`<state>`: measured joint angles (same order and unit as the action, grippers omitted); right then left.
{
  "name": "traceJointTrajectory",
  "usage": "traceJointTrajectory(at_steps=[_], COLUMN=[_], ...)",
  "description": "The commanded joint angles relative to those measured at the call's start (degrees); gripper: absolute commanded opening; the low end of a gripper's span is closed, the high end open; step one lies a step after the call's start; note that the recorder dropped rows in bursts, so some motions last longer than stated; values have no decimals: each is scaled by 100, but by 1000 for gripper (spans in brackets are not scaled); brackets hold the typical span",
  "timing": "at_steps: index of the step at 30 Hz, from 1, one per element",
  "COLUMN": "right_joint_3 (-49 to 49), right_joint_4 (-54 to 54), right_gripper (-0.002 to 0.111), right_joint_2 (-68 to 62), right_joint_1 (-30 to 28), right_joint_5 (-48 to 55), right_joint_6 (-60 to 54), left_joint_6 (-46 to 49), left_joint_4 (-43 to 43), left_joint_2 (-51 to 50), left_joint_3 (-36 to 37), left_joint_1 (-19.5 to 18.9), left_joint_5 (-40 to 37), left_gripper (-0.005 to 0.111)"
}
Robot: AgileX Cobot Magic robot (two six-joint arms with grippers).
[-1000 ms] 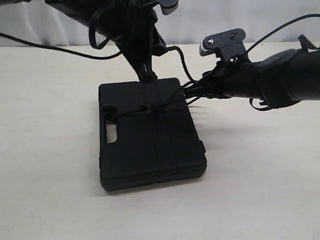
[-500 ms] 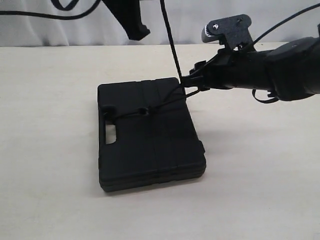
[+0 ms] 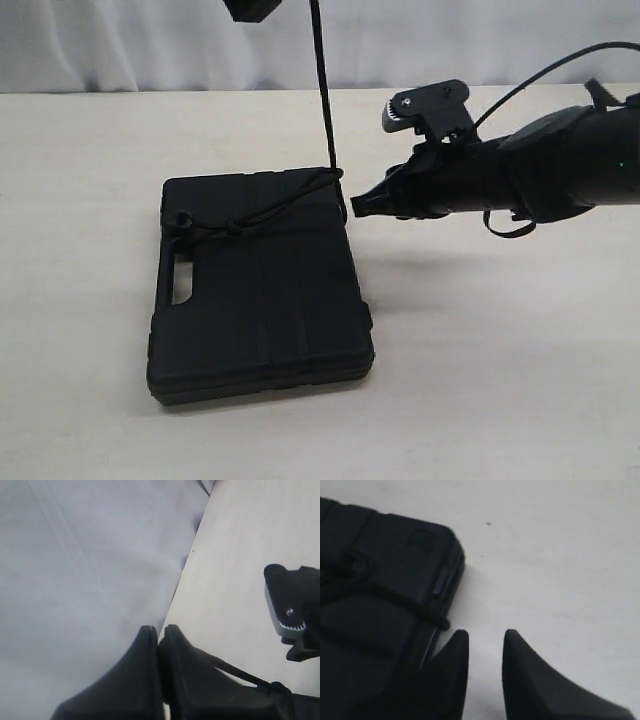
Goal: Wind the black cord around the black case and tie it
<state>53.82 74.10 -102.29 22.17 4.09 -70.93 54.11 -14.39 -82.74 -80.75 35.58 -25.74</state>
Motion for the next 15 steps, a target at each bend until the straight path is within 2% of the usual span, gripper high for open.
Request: traceJointTrajectory(at_steps=[1, 8, 15], right_joint_3=[50, 74, 279], right_joint_4=[0, 14, 360], right_gripper=[19, 47, 49], right_joint_2=[250, 1254, 969], right_joint_1=[-6, -6, -6], right_joint_5=[658, 1009, 1227], right_joint_6=[-35, -455, -730], left_joint_6=[-41, -41, -20], left_joint_4=[-131, -131, -250], left_joint_2=[90, 90, 141], left_joint_3=[-2, -2, -2], left_joint_1=[15, 15, 15], left_joint_5=[100, 215, 478], left_gripper=[0, 0, 0])
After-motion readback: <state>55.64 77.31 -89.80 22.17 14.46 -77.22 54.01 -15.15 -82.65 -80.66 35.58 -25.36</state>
